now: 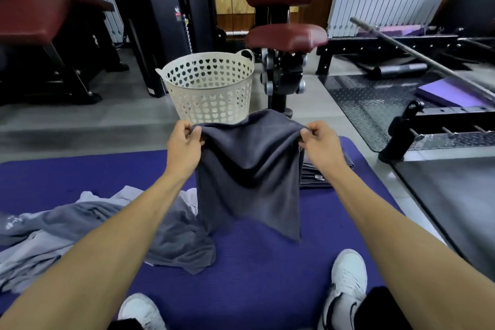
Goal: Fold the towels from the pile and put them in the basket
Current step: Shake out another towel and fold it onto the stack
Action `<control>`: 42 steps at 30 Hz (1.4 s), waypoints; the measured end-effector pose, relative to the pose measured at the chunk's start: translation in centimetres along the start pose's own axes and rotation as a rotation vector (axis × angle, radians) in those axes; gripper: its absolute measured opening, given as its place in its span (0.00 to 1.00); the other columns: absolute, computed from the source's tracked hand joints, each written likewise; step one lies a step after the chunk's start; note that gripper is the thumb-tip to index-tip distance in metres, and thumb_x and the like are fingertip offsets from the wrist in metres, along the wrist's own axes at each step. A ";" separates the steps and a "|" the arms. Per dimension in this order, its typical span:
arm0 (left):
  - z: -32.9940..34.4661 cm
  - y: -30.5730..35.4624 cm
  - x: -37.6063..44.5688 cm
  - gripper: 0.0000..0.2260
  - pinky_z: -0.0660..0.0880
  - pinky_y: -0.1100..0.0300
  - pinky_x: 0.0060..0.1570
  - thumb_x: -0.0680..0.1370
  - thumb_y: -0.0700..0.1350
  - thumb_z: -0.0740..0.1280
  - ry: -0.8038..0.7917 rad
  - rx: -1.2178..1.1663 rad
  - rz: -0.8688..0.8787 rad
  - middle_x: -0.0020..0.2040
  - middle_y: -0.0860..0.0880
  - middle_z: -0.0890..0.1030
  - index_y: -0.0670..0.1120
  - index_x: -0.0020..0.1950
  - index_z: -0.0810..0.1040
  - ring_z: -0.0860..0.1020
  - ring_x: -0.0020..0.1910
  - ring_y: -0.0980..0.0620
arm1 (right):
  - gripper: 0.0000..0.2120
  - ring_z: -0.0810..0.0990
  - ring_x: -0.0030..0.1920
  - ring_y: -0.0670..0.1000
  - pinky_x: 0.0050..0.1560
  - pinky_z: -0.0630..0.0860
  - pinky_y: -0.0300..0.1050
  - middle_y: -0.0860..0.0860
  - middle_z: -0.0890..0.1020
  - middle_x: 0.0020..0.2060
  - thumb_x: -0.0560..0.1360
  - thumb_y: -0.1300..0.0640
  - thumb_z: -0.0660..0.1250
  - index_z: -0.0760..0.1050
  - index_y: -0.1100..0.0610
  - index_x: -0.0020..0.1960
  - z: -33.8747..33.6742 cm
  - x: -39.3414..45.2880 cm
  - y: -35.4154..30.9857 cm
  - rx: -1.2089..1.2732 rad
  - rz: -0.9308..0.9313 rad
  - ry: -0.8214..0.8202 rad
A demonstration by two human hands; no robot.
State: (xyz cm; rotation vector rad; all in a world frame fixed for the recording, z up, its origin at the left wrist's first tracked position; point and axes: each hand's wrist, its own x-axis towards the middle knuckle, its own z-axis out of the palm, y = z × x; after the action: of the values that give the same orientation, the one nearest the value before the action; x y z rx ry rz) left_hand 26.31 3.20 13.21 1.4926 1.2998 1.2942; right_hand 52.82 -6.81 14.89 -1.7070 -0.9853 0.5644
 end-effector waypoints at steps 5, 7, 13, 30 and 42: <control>-0.8 -0.1 -1.1 0.06 0.72 0.61 0.35 0.83 0.41 0.60 -0.001 0.031 0.029 0.36 0.51 0.74 0.47 0.46 0.69 0.73 0.33 0.55 | 0.06 0.80 0.41 0.53 0.46 0.79 0.42 0.50 0.79 0.38 0.82 0.59 0.60 0.72 0.56 0.46 0.3 -1.1 0.6 -0.018 -0.074 0.029; -1.5 -2.0 -2.6 0.05 0.68 0.61 0.36 0.83 0.43 0.62 -0.021 0.122 0.019 0.37 0.50 0.74 0.46 0.47 0.70 0.70 0.34 0.54 | 0.05 0.75 0.37 0.46 0.35 0.71 0.30 0.47 0.77 0.37 0.82 0.59 0.60 0.71 0.57 0.48 -0.1 -2.9 1.9 -0.100 -0.080 0.049; -2.6 -8.0 -10.4 0.06 0.68 0.59 0.40 0.82 0.43 0.63 -0.218 0.359 -0.092 0.43 0.47 0.77 0.43 0.47 0.72 0.73 0.42 0.51 | 0.04 0.74 0.37 0.51 0.32 0.67 0.34 0.54 0.79 0.39 0.80 0.61 0.63 0.76 0.60 0.48 -1.8 -10.7 7.8 -0.191 0.018 0.015; -1.1 -16.3 -17.1 0.08 0.67 0.55 0.33 0.81 0.43 0.65 -0.435 0.489 -0.300 0.30 0.49 0.71 0.45 0.43 0.71 0.69 0.28 0.50 | 0.04 0.77 0.44 0.53 0.40 0.68 0.39 0.52 0.80 0.39 0.79 0.57 0.65 0.76 0.56 0.46 -2.2 -15.3 18.2 -0.439 0.372 -0.288; 4.0 -21.3 -12.9 0.04 0.76 0.49 0.52 0.78 0.47 0.67 -0.696 0.912 -0.240 0.49 0.45 0.82 0.47 0.50 0.76 0.79 0.51 0.42 | 0.06 0.79 0.31 0.39 0.35 0.71 0.28 0.42 0.82 0.29 0.79 0.65 0.66 0.80 0.59 0.53 1.1 -10.9 21.1 -0.138 0.426 -0.429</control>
State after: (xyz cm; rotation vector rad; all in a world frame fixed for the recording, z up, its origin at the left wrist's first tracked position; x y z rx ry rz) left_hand 26.16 -5.00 -10.65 2.0244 1.5580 -0.0850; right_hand 53.14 -17.86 -6.17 -1.9793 -0.9715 1.2022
